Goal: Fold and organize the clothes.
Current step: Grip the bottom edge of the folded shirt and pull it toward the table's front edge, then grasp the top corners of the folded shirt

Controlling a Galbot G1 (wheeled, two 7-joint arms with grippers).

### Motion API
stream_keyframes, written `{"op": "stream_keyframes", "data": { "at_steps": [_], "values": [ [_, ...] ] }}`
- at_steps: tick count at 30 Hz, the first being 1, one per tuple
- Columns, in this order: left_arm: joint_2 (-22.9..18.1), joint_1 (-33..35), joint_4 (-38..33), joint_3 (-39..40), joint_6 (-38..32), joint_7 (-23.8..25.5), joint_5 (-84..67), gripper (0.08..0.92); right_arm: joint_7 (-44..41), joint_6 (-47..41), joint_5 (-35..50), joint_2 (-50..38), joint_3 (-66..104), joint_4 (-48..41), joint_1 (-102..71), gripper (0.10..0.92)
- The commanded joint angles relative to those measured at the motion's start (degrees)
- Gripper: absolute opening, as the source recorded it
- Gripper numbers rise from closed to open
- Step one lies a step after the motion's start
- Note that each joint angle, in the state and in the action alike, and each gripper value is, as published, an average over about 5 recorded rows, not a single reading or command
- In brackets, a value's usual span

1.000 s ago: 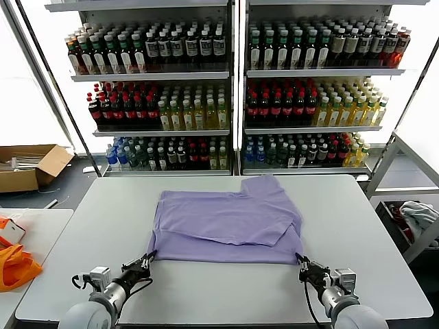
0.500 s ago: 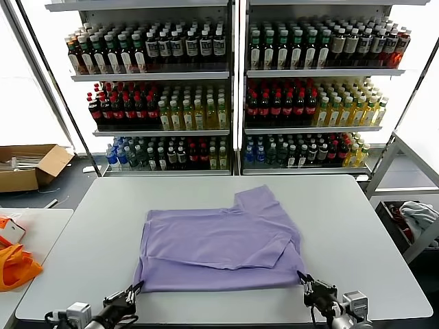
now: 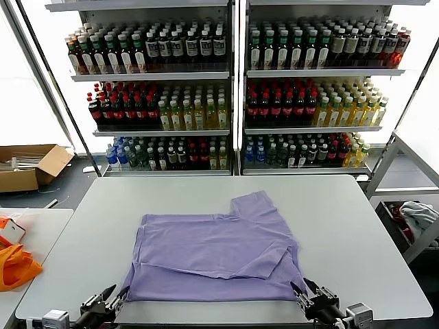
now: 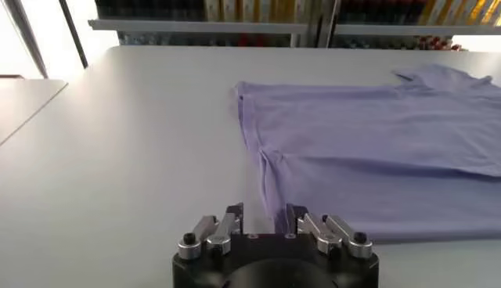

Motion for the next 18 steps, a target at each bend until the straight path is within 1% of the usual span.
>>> {"op": "stream_keyframes", "data": {
  "at_steps": [1, 5, 8, 11, 14, 18],
  "values": [
    [2.1, -2.0, -0.8, -4.7, -0.1, 0.2, -2.1, 0.548, -5.3, 1.3, 6.4, -4.7, 1.2, -6.9, 17.4, 0.63],
    [5.7, -8.9, 2.8, -3.4, -0.2, 0.9, -5.2, 0.661, -8.5, -1.0, 7.4, -5.3, -5.5, -15.8, 31.7, 0.749],
    [8.4, -13.9, 8.1, -0.4, -0.2, 1.9, -7.7, 0.747, -11.6, -2.4, 7.2, -5.2, -11.8, -23.1, 42.2, 0.805],
    [11.1, -19.6, 13.5, 3.3, -0.2, 3.3, -8.6, 0.805, -14.5, -2.8, 5.4, -4.2, -17.9, -31.4, 51.7, 0.82],
    [13.1, -26.7, 18.7, 8.0, -0.2, 4.3, -8.5, 0.82, -16.8, -2.8, 2.9, -2.3, -23.0, -40.5, 58.9, 0.822],
    [14.6, -35.9, 26.0, 15.0, -0.2, 4.8, -8.4, 0.822, -17.5, -2.7, 1.0, 2.4, -27.2, -52.6, 67.5, 0.823]
  ]
}}
